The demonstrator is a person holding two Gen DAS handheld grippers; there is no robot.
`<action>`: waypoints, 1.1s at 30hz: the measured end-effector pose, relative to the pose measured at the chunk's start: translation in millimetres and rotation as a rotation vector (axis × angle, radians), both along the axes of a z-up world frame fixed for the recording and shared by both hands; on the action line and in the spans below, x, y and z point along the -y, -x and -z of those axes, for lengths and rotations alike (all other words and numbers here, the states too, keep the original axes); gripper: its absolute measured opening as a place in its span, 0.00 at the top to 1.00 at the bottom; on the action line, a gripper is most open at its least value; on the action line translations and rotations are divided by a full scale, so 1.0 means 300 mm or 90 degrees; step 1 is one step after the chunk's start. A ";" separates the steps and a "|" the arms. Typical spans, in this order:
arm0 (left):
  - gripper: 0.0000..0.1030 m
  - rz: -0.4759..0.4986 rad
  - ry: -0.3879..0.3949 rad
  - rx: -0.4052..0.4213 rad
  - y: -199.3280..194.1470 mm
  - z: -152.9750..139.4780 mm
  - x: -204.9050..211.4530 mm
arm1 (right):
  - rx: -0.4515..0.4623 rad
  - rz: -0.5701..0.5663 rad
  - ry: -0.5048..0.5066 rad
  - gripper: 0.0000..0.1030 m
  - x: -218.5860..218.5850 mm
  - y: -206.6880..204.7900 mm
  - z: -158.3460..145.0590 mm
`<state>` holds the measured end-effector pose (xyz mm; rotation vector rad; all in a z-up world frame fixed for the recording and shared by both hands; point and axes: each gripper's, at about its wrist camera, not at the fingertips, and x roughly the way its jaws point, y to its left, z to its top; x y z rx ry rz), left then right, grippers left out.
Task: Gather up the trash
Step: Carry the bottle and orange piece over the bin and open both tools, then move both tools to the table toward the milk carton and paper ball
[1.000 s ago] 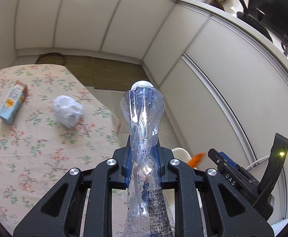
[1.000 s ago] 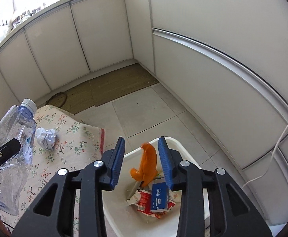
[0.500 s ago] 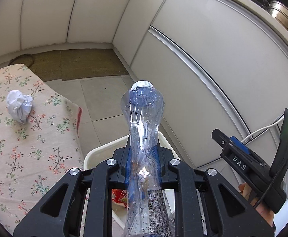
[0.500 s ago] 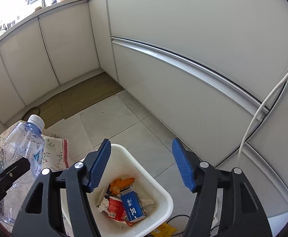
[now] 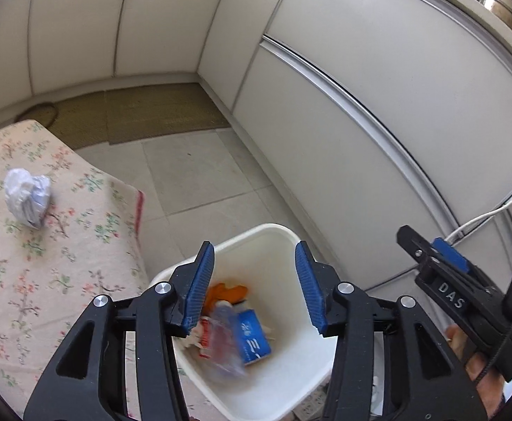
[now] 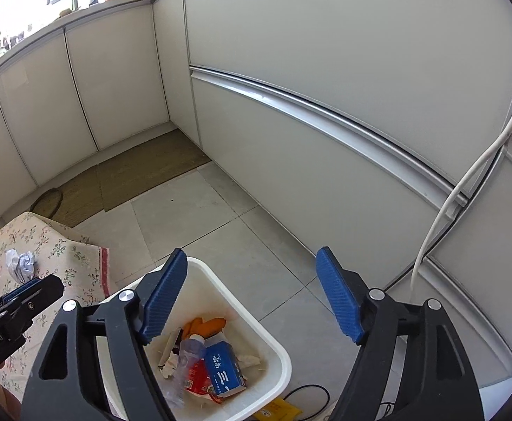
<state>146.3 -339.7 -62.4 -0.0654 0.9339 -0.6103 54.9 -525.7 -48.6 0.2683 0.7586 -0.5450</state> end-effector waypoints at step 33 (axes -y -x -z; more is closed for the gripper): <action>0.18 -0.278 -0.070 -0.021 -0.169 0.031 -0.703 | -0.022 -0.209 0.041 0.10 -0.664 -0.368 0.010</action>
